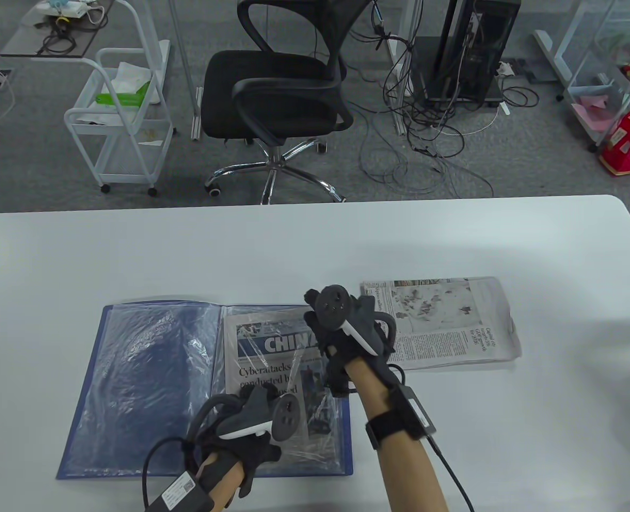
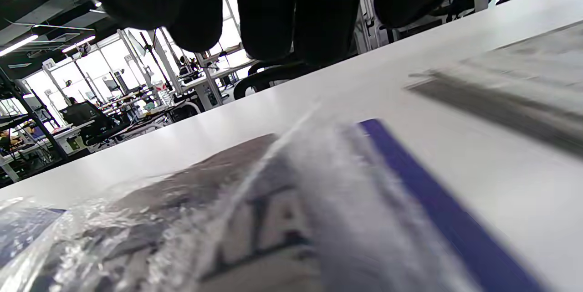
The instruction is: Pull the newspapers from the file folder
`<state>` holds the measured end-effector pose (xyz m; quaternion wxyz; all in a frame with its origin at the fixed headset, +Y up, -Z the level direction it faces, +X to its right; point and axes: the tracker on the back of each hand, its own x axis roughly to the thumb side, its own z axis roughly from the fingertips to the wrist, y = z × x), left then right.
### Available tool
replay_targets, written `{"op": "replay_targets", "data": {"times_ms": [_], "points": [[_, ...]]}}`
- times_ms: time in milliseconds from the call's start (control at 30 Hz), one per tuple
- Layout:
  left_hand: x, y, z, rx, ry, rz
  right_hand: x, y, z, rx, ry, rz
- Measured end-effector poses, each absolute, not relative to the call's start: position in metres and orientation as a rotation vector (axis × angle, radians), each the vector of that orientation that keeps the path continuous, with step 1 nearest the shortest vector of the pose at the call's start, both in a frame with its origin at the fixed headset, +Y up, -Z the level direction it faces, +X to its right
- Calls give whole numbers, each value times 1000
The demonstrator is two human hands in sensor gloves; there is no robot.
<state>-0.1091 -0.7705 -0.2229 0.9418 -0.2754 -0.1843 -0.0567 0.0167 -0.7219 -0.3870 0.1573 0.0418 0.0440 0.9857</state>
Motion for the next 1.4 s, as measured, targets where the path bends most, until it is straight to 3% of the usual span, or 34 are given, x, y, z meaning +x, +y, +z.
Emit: {"op": "replay_targets", "data": {"times_ms": [167, 367, 567, 733, 800, 900, 1067, 1400], "points": [[-110, -771, -223, -567, -368, -94, -13, -741, -420, 143, 348, 2971], [-112, -773, -223, -594, -372, -70, -22, -751, -432, 160, 426, 3092], [-123, -778, -225, -629, -318, 31, -21, -750, -440, 36, 346, 3040], [-123, -779, -225, -645, -321, 33, -13, -749, -445, -108, 391, 2864], [-122, -779, -224, -652, -321, 28, -10, -746, -446, -171, 286, 2883], [-123, -779, -224, -654, -316, 32, -10, -742, -446, -136, 212, 2977], [-123, -779, -224, -666, -309, 42, -15, -740, -446, -8, 397, 3007], [-124, -779, -223, -672, -300, 51, -15, -721, -450, -140, 155, 2934]]}}
